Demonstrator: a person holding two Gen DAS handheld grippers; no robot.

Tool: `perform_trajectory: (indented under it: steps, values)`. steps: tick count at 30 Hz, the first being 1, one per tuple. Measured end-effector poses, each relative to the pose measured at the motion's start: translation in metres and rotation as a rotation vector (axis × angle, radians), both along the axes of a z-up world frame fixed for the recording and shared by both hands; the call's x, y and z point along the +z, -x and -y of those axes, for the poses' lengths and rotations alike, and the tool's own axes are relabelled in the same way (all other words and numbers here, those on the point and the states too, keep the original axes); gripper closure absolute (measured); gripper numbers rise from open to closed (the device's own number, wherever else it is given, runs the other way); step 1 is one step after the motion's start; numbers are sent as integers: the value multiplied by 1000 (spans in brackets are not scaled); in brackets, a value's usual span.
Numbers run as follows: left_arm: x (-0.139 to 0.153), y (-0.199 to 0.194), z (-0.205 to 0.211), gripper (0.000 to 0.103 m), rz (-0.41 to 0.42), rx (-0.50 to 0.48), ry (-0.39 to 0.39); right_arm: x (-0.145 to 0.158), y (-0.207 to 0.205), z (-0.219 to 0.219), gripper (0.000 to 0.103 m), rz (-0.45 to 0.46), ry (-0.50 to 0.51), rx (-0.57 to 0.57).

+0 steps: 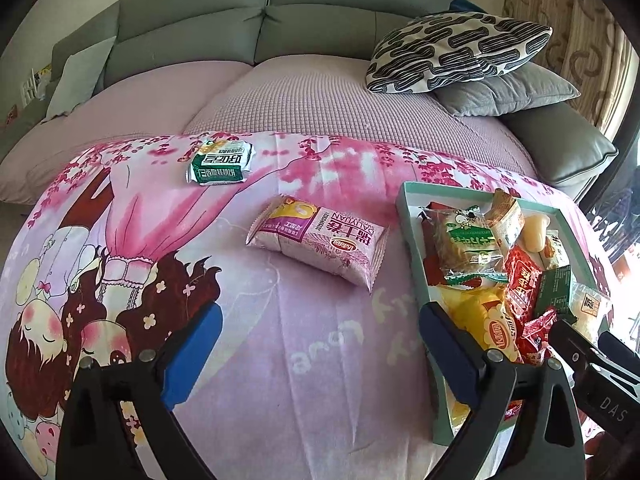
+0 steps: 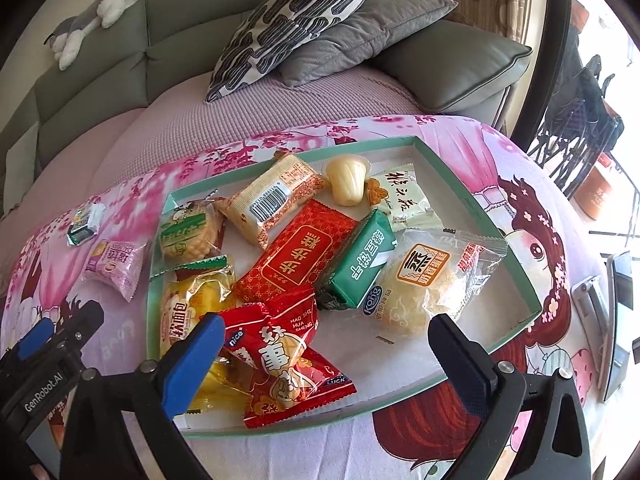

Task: Organize snacks

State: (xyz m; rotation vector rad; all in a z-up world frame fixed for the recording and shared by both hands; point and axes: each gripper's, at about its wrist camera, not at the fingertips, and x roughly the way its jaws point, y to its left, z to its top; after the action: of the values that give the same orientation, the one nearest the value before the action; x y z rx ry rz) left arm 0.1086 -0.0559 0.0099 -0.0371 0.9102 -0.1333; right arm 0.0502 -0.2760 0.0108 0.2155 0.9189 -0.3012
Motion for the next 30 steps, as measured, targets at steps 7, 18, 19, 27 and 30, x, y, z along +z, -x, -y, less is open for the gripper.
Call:
perform_trajectory:
  steps: [7, 18, 19, 27, 30]
  values:
    - [7, 0, -17, 4, 7, 34, -20, 3, -3, -20, 0, 15, -12, 53]
    - [16, 1, -71, 4, 7, 161, -87, 12, -6, -63, 0, 47, -20, 154]
    - [17, 2, -75, 4, 9, 170, -92, 12, -7, -66, 0, 48, -18, 162]
    - [17, -1, -102, 4, 6, 220, -99, 13, -14, -94, 0, 56, -11, 221]
    - [16, -4, -106, 4, 4, 220, -102, 15, -19, -104, 0, 65, -27, 246]
